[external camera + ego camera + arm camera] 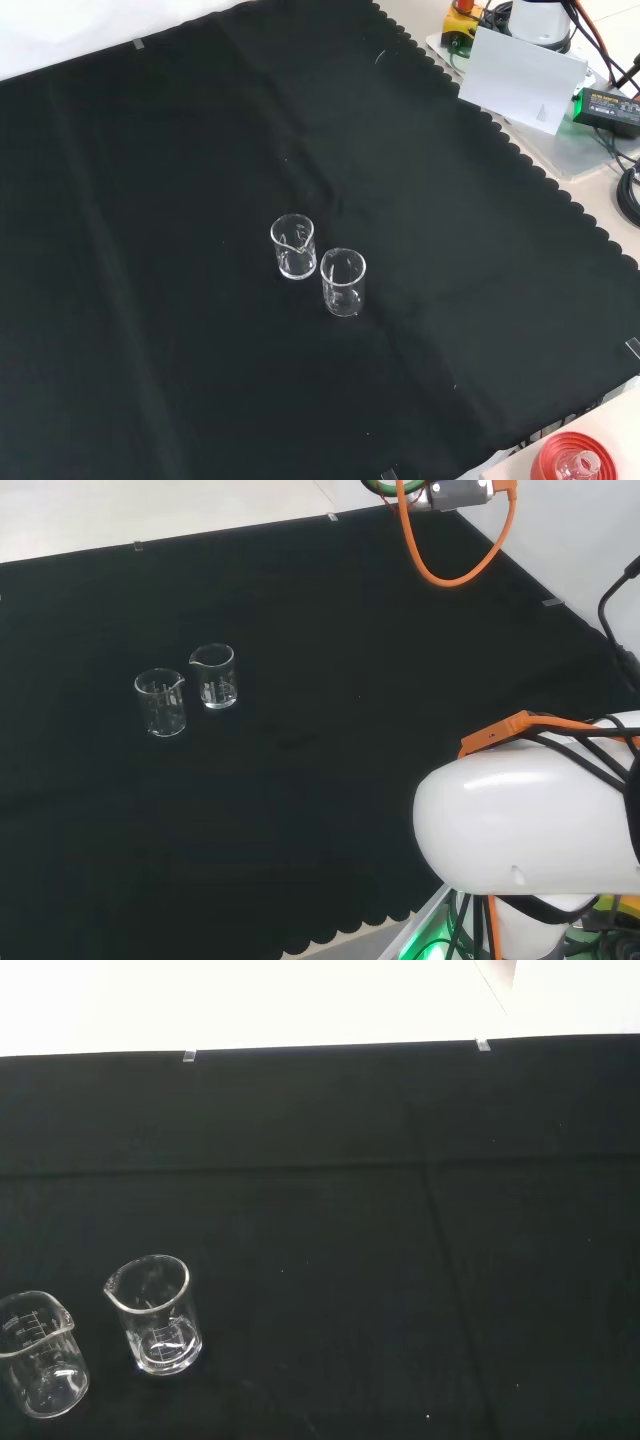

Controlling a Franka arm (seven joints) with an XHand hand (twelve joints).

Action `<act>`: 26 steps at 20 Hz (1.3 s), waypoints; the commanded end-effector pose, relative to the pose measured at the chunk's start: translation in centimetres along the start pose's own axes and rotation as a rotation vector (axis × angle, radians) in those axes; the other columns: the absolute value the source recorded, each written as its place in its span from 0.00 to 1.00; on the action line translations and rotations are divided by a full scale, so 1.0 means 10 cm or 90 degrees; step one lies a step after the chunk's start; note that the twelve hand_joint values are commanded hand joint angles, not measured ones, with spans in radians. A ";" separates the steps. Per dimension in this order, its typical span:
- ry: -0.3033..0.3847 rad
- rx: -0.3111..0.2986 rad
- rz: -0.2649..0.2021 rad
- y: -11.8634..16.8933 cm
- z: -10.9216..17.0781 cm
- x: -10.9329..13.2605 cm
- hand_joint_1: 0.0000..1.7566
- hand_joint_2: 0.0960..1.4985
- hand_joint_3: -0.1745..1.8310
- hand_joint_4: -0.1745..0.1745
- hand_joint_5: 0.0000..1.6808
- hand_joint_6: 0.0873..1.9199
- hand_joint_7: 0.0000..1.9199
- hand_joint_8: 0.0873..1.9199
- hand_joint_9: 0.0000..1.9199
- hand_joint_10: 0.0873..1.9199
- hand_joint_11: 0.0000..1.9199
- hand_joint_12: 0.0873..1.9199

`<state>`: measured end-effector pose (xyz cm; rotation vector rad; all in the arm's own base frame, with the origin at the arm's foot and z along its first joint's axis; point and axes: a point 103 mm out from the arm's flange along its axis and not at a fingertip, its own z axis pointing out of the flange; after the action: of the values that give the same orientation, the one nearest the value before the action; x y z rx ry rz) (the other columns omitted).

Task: Pick up the beaker on the right.

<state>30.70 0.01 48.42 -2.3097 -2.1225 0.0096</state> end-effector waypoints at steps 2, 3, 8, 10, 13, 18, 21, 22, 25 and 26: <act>-0.020 -0.015 -0.018 -0.39 -0.23 0.06 0.06 0.83 0.31 0.33 0.15 0.03 0.02 0.25 0.05 0.33 0.00 0.49; -0.020 -0.015 -0.018 -0.39 -0.23 0.06 0.04 0.87 0.27 0.33 0.16 0.01 0.02 0.24 0.05 0.32 0.00 0.48; -0.021 -0.015 -0.017 -0.38 -0.23 0.05 0.02 0.90 0.24 0.33 0.16 0.00 0.02 0.23 0.05 0.32 0.00 0.48; -0.021 -0.014 -0.016 -0.38 -0.23 0.05 0.02 0.91 0.23 0.33 0.16 0.00 0.02 0.23 0.05 0.32 0.00 0.48; -0.020 -0.008 -0.013 -0.35 -0.17 0.03 0.02 0.91 0.23 0.33 0.17 0.00 0.03 0.23 0.05 0.32 0.00 0.48; -0.003 0.011 0.015 -0.25 0.00 -0.19 0.06 0.88 0.20 0.33 0.15 0.00 0.03 0.24 0.05 0.32 0.00 0.48; 0.011 0.019 0.032 -0.17 0.10 -0.35 0.07 0.87 0.19 0.32 0.14 0.00 0.03 0.24 0.05 0.33 0.00 0.49; 0.011 0.018 0.035 -0.15 0.12 -0.37 0.08 0.86 0.19 0.32 0.14 0.00 0.03 0.24 0.05 0.33 0.00 0.49; 0.014 0.008 0.038 -0.08 0.20 -0.37 0.09 0.85 0.19 0.32 0.14 0.00 0.03 0.24 0.05 0.33 0.00 0.49; 0.019 0.010 0.041 -0.05 0.23 -0.37 0.09 0.85 0.19 0.32 0.14 0.00 0.03 0.24 0.05 0.33 0.00 0.49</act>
<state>28.80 -2.65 47.78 -2.3371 -2.0598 0.0109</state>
